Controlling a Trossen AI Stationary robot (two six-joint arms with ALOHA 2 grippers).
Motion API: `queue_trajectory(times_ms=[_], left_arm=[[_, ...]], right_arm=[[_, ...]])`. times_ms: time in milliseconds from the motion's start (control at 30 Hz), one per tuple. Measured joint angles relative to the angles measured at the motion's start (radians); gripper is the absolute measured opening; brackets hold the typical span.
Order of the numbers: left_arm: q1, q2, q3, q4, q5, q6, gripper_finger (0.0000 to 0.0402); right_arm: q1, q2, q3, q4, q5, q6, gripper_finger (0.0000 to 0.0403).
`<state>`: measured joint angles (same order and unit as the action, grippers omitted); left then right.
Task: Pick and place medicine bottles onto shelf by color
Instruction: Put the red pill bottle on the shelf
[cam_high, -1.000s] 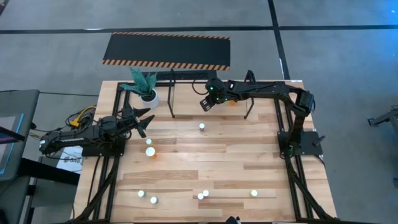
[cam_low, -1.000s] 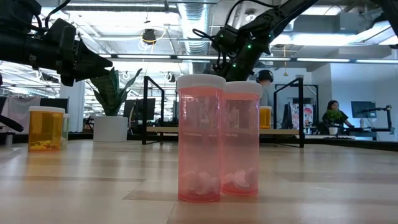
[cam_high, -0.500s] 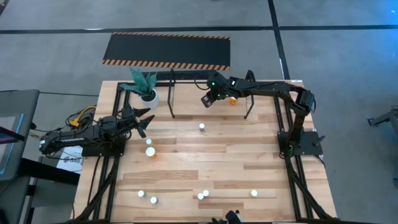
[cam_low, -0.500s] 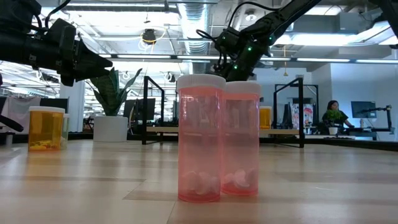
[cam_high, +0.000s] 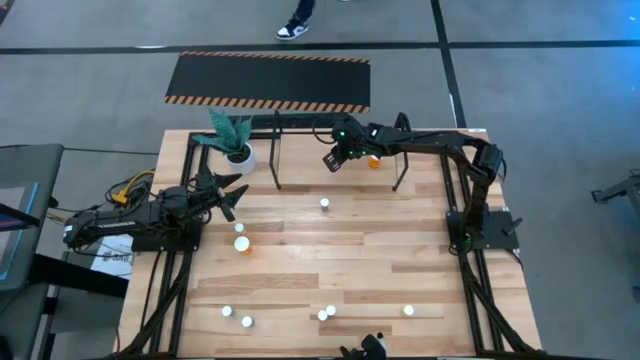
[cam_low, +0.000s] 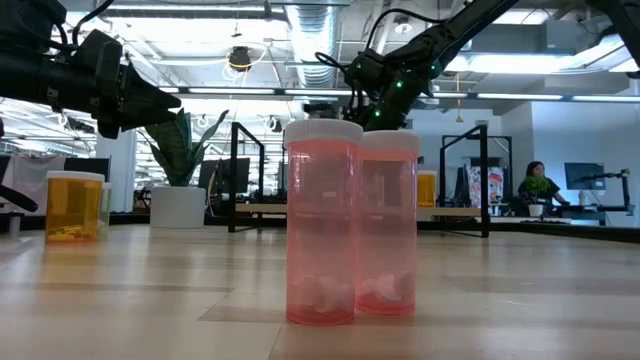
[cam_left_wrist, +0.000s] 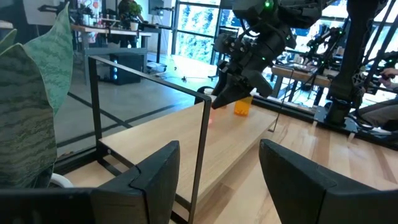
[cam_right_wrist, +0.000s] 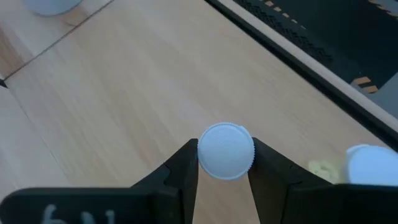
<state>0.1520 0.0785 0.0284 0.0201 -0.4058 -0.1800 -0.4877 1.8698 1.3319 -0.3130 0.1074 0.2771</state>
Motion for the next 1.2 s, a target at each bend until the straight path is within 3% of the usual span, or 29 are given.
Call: queue_trajectory(times_ms=[1200], left_arm=[[0.000, 0.000, 0.000, 0.000, 0.000, 0.000, 0.0208]], right_arm=[[0.016, 0.000, 0.000, 0.002, -0.001, -0.014, 0.0170]])
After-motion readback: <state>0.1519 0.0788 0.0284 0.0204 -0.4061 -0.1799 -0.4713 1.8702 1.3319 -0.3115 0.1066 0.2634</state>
